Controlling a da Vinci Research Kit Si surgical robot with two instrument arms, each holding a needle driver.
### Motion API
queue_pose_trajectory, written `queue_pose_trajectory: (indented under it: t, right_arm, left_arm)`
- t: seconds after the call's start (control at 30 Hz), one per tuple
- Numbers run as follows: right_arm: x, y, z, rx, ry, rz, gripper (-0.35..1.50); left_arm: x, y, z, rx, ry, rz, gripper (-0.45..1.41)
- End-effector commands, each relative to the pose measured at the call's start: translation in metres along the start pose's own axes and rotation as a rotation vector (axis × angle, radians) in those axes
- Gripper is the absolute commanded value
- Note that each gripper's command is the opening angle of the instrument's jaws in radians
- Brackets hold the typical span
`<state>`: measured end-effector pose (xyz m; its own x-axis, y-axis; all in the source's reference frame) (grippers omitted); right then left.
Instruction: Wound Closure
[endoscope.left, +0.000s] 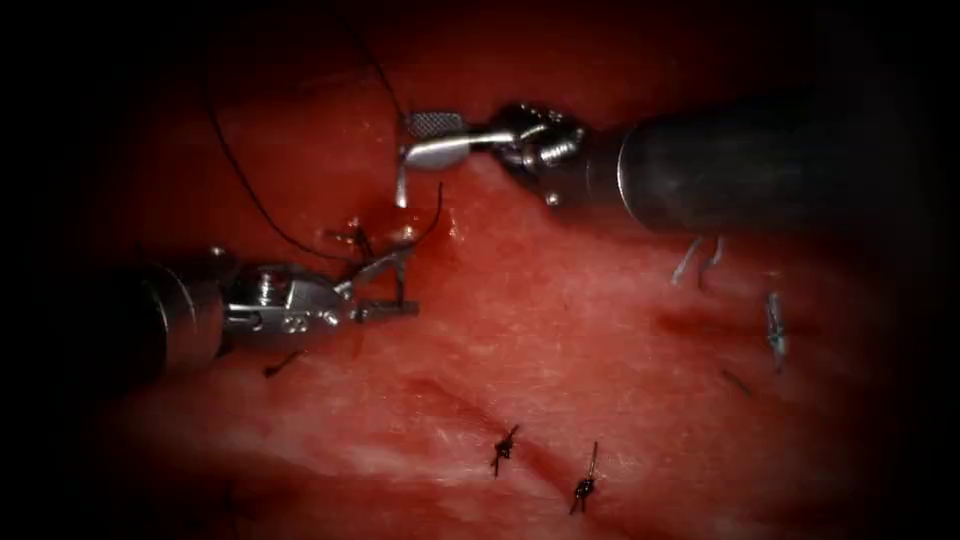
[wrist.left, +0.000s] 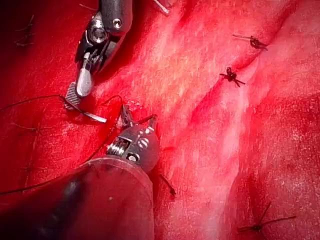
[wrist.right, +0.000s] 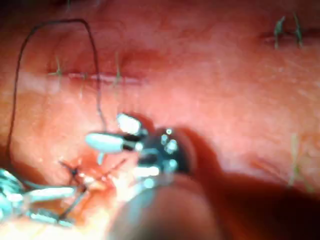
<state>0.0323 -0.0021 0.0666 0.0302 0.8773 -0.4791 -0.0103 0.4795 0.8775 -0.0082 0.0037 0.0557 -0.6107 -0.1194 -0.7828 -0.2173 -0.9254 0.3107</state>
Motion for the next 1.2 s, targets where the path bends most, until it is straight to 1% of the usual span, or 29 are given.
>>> queue_pose_trajectory:
  t: [0.03,0.13,0.2,0.23,0.27,0.3,0.33,0.4,0.43,0.53,0.6,0.63,0.67,0.7,0.77,0.8,0.83,0.93,0.97,1.0,1.03,1.07,1.1,1.2]
  right_arm:
    - [-0.0009,0.0002,0.0008,0.003,-0.002,0.001,1.16]
    - [-0.0009,0.0001,0.0008,0.003,-0.002,0.001,1.16]
    - [-0.0010,0.0000,0.0008,0.003,-0.002,0.001,1.15]
    - [-0.0010,0.0000,0.0007,0.004,-0.002,0.001,1.13]
    - [-0.0010,0.0000,0.0006,0.004,-0.003,0.000,1.10]
    - [-0.0011,0.0000,0.0006,0.005,-0.003,0.000,1.08]
    - [-0.0011,-0.0001,0.0005,0.006,-0.004,0.000,1.04]
    - [-0.0011,-0.0001,0.0004,0.004,-0.003,0.000,1.04]
    - [-0.0012,-0.0002,0.0002,0.005,-0.004,-0.006,1.03]
    - [-0.0012,-0.0002,0.0001,0.003,-0.004,-0.006,1.03]
    - [-0.0012,-0.0002,-0.0002,0.003,-0.004,0.000,1.03]
    - [-0.0012,-0.0002,-0.0003,0.001,-0.004,0.000,1.03]
    - [-0.0013,-0.0003,-0.0007,0.001,-0.005,0.012,0.99]
    - [-0.0013,-0.0003,-0.0010,0.004,-0.007,0.024,0.94]
    - [-0.0015,-0.0004,-0.0012,0.006,-0.009,0.035,0.83]
    - [-0.0016,-0.0005,-0.0014,0.008,-0.010,0.040,0.81]
    - [-0.0016,-0.0005,-0.0014,0.008,-0.010,0.040,0.81]
    - [-0.0018,-0.0007,-0.0014,0.010,-0.012,0.057,0.81]
    - [-0.0018,-0.0008,-0.0015,0.011,-0.012,0.057,0.83]
    - [-0.0019,-0.0010,-0.0016,0.013,-0.014,0.069,0.88]
    - [-0.0020,-0.0012,-0.0018,0.016,-0.015,0.086,0.88]
    - [-0.0020,-0.0012,-0.0019,0.017,-0.016,0.098,0.91]
    - [-0.0021,-0.0013,-0.0020,0.019,-0.018,0.139,1.09]
    - [-0.0021,-0.0014,-0.0021,0.021,-0.020,0.175,1.15]
  left_arm:
    - [-0.0010,0.0002,0.0016,-0.004,0.007,0.001,0.09]
    - [-0.0017,0.0000,0.0022,-0.003,0.009,0.004,0.05]
    - [-0.0027,0.0001,0.0028,-0.006,0.014,0.009,-0.05]
    - [-0.0030,0.0003,0.0029,-0.011,0.014,0.013,-0.28]
    - [-0.0030,0.0004,0.0027,-0.026,0.025,0.015,-0.45]
    - [-0.0028,0.0004,0.0024,-0.045,0.051,-0.020,-0.45]
    - [-0.0021,0.0004,0.0015,-0.084,0.084,-0.093,-0.45]
    - [-0.0017,0.0004,0.0013,-0.090,0.093,-0.104,-0.45]
    - [-0.0010,0.0004,0.0009,-0.104,0.105,-0.127,-0.45]
    - [-0.0005,0.0004,0.0008,-0.110,0.112,-0.139,-0.45]
    - [0.0004,0.0003,0.0005,-0.124,0.123,-0.186,-0.45]
    - [0.0009,0.0004,0.0003,-0.133,0.127,-0.232,-0.45]
    - [0.0016,0.0005,0.0001,-0.157,0.144,-0.313,-0.45]
    - [0.0022,0.0007,-0.0002,-0.202,0.175,-0.425,-0.45]
    - [0.0026,0.0008,-0.0005,-0.246,0.194,-0.505,-0.45]
    - [0.0029,0.0010,-0.0009,-0.298,0.203,-0.598,-0.45]
    - [0.0029,0.0010,-0.0009,-0.298,0.203,-0.598,-0.45]
    - [0.0031,0.0011,-0.0013,-0.350,0.227,-0.672,-0.45]
    - [0.0031,0.0012,-0.0014,-0.366,0.234,-0.691,-0.45]
    - [0.0033,0.0013,-0.0020,-0.402,0.248,-0.731,-0.45]
    - [0.0036,0.0015,-0.0026,-0.422,0.257,-0.748,-0.45]
    - [0.0038,0.0016,-0.0028,-0.431,0.259,-0.757,-0.45]
    - [0.0043,0.0018,-0.0033,-0.446,0.268,-0.764,-0.45]
    - [0.0048,0.0019,-0.0036,-0.451,0.272,-0.762,-0.45]
